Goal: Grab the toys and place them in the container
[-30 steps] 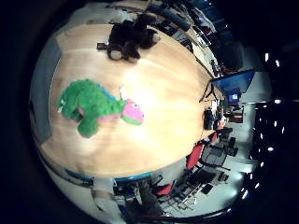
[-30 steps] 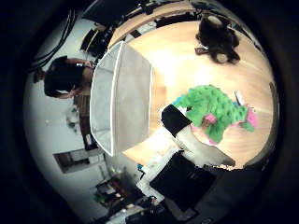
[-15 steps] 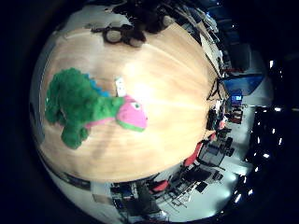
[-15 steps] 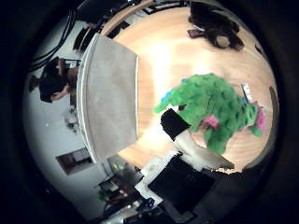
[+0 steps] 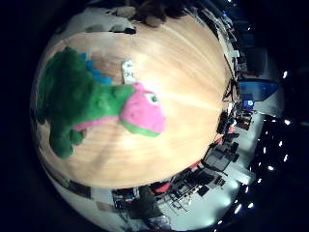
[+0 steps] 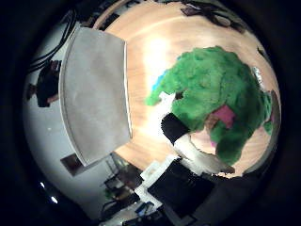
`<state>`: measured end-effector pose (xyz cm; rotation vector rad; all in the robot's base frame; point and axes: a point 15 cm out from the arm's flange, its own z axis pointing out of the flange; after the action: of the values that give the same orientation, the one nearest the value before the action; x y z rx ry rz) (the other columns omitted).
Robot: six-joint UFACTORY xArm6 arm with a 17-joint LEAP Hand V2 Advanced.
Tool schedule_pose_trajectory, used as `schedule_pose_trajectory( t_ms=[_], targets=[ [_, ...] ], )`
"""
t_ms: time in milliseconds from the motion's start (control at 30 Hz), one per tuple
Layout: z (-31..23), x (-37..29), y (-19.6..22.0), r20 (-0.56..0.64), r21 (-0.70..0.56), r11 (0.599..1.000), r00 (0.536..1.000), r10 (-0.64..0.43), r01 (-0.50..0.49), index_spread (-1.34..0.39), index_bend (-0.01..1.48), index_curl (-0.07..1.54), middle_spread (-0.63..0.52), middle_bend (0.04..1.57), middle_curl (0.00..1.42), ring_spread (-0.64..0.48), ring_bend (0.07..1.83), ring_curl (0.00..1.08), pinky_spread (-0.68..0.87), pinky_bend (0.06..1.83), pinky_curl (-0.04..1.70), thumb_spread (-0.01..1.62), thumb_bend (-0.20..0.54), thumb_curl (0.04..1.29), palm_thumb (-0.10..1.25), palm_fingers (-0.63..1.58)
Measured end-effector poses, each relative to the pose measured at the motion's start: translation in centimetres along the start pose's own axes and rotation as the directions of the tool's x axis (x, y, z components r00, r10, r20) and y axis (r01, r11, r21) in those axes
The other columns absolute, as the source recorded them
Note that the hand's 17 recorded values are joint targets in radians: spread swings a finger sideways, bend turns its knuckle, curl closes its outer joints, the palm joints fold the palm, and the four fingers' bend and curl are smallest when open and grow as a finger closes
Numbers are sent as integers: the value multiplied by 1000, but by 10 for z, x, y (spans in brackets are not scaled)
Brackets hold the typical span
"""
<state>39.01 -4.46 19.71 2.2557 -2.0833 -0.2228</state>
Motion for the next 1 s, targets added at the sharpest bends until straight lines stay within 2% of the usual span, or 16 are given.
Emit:
schedule_pose_trajectory(
  t_ms=[300, 500, 567, 633, 733, 833, 900, 1000],
  targets=[
    [20, 13, -7, -2, -8, 1000, 1000, 20, -20, -462, 155, 277, -185, 233, 367, -149, 647, 237, 429, 802, 179, 945, -28, 303, 422, 296],
    [30, 23, -14, -4, 2, 999, 999, 38, -38, -463, 141, 258, -231, 290, 384, -249, 757, 266, 241, 863, 170, 951, -18, 313, 479, 400],
    [31, 25, -14, -2, 6, 999, 999, 43, -43, -466, 120, 243, -255, 302, 389, -286, 821, 281, 141, 947, 180, 961, -15, 316, 502, 493],
    [30, 29, -14, 1, 9, 998, 999, 54, -54, -481, 101, 218, -299, 355, 409, -340, 942, 319, -72, 1122, 222, 975, -14, 318, 531, 736],
    [30, 35, -12, 5, 11, 998, 998, 68, -68, -502, 142, 213, -348, 453, 456, -373, 1026, 367, -277, 1228, 271, 1002, -16, 316, 557, 916],
    [30, 39, -12, 6, 11, 997, 997, 75, -75, -525, 189, 234, -381, 578, 520, -371, 1075, 407, -361, 1251, 305, 1033, -16, 314, 576, 1135],
    [28, 39, -12, 7, 14, 997, 997, 77, -77, -535, 233, 265, -388, 625, 548, -358, 1096, 430, -379, 1256, 322, 1045, -16, 313, 583, 1205],
    [28, 39, -12, 11, 15, 997, 997, 80, -80, -534, 367, 332, -377, 739, 598, -329, 1123, 455, -388, 1232, 338, 1065, -15, 311, 604, 1331]
  ],
)
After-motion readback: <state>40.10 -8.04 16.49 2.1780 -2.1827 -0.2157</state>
